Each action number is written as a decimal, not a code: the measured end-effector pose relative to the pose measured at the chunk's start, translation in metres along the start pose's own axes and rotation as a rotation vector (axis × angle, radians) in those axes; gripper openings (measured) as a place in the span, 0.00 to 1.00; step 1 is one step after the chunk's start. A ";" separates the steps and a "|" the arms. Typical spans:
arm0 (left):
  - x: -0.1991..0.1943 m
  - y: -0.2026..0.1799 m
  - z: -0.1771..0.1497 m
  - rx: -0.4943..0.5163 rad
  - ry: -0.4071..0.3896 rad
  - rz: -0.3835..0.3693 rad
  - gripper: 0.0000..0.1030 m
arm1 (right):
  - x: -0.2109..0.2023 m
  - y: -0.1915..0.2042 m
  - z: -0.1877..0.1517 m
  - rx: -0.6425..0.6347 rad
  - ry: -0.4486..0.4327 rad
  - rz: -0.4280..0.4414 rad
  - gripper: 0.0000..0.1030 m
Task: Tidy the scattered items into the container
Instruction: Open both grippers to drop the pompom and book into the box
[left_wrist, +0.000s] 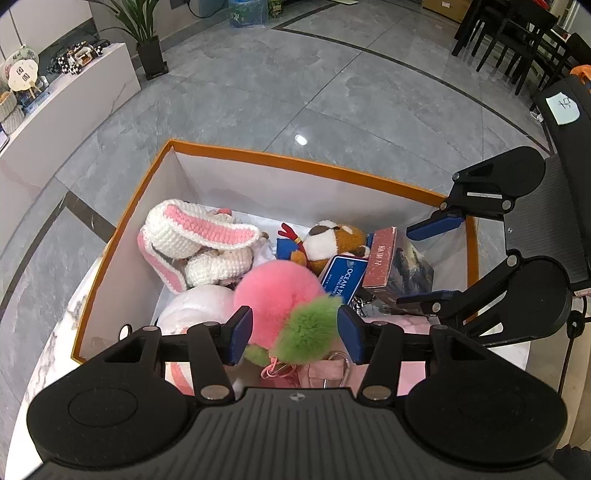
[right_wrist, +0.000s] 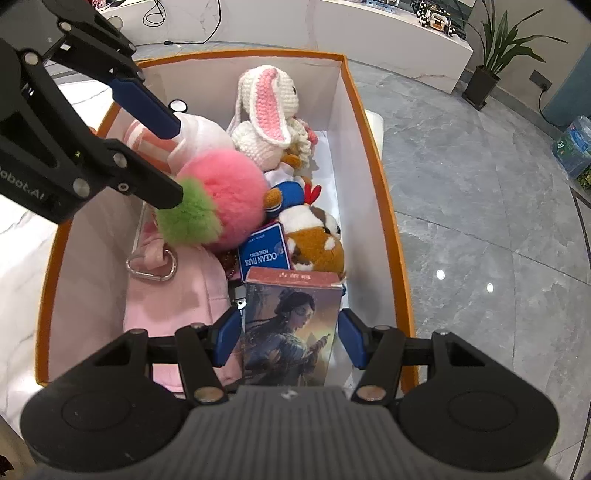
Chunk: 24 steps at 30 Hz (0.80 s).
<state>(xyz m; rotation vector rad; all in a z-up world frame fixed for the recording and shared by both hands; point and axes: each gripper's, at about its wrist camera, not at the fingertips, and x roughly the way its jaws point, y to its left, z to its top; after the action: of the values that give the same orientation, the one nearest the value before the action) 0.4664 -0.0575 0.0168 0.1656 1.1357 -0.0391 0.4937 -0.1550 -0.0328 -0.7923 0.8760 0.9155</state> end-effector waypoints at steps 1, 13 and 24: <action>-0.002 -0.001 0.000 0.004 -0.003 0.001 0.58 | -0.002 0.001 0.001 -0.002 -0.002 -0.003 0.59; -0.047 -0.006 -0.007 0.043 -0.052 0.002 0.58 | -0.046 0.021 0.009 -0.040 -0.035 -0.050 0.60; -0.110 0.014 -0.036 0.027 -0.121 0.030 0.58 | -0.090 0.066 0.033 -0.117 -0.070 -0.099 0.60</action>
<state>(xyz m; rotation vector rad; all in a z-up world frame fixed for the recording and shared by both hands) 0.3896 -0.0440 0.1029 0.2021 1.0117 -0.0372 0.4133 -0.1296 0.0482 -0.8918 0.7202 0.9076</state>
